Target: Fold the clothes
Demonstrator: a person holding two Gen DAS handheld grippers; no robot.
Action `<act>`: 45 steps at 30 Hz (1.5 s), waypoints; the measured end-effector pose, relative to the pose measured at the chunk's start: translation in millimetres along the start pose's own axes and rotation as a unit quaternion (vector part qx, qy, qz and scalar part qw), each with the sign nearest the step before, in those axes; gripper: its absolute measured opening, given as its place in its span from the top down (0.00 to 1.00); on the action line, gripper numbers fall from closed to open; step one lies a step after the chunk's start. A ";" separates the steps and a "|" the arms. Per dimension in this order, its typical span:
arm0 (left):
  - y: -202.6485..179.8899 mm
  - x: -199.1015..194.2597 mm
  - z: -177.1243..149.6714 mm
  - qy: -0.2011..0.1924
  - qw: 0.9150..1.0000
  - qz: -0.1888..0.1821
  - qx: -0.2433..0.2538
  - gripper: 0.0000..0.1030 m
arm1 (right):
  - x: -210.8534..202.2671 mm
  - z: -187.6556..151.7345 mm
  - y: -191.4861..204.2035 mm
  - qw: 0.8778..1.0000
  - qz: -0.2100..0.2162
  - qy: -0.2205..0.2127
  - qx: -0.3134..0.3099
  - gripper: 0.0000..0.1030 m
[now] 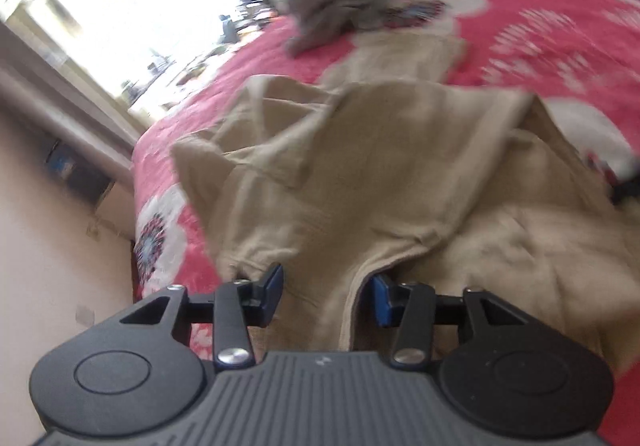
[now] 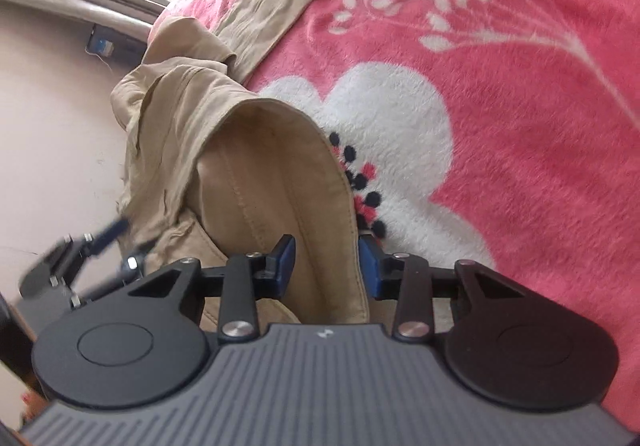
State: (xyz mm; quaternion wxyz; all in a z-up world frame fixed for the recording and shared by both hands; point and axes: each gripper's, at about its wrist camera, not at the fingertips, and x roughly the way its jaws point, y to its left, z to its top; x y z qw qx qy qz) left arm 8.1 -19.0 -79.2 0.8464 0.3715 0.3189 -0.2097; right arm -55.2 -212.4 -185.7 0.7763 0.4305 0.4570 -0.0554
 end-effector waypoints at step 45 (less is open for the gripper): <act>176.0 -140.7 90.2 -0.236 0.900 0.106 -0.351 0.94 | -14.0 5.3 106.9 0.958 -0.156 -0.145 -0.193 0.88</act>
